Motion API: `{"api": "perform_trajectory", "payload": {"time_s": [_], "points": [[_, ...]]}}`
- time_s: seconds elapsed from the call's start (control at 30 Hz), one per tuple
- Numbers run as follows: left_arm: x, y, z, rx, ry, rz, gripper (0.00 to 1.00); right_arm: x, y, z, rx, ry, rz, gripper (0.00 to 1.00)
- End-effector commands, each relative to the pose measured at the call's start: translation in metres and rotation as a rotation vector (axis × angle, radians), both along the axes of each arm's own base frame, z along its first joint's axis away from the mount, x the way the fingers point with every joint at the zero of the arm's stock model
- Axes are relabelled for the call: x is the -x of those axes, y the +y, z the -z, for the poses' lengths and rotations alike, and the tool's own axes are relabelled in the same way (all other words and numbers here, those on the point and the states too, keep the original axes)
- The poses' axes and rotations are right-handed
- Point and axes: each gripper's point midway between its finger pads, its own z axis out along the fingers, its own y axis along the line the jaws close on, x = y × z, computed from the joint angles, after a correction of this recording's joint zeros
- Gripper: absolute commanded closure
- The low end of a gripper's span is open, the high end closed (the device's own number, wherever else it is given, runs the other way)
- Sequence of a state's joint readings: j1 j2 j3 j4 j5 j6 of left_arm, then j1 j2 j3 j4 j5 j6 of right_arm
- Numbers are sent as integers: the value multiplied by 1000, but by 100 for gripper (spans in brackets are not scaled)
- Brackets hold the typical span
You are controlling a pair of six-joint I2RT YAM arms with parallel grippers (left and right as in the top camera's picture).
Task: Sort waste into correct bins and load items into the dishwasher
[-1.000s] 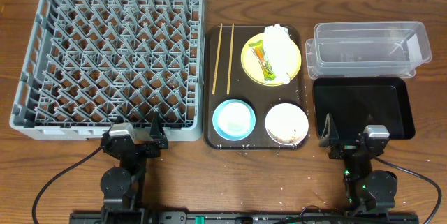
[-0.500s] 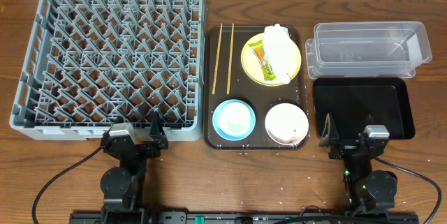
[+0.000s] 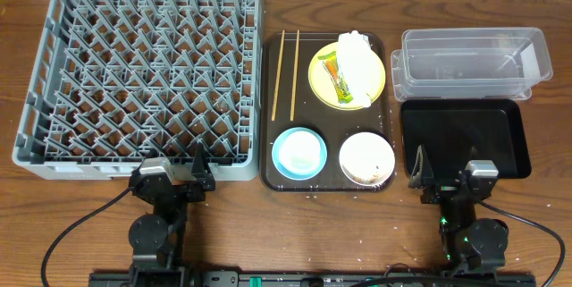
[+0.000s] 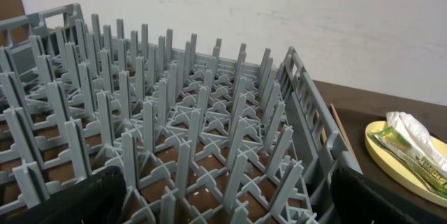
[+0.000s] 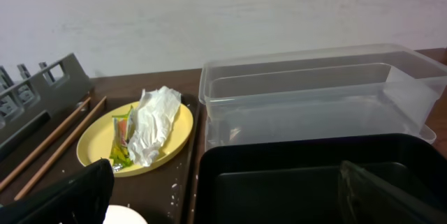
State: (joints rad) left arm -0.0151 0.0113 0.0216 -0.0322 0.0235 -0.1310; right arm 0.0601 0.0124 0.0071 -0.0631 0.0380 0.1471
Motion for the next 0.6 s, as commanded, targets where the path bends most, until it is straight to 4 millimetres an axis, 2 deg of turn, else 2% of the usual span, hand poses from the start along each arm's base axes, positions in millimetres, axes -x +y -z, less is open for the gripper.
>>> {"api": "perform_trajectory", "payload": {"time_s": [0.0, 0.13, 0.23, 0.4, 0.47, 0.57], "points": [[1, 5, 18, -4, 55, -27, 5, 0, -3, -1, 14, -6, 16, 1], [1, 5, 17, -4, 54, -32, 5, 0, -1, 2, 13, 8, 0, 1], [1, 5, 18, -4, 55, -33, 5, 2, 24, 1, -41, 5, -138, 1], [1, 5, 18, -3, 56, -30, 5, 3, 30, 0, -122, 11, -170, 1], [1, -7, 16, 21, 48, 38, 5, 4, 35, -1, -124, 8, -201, 1], [0, -28, -8, 31, -48, 159, 5, 6, 42, -5, -125, -1, -244, 1]]}}
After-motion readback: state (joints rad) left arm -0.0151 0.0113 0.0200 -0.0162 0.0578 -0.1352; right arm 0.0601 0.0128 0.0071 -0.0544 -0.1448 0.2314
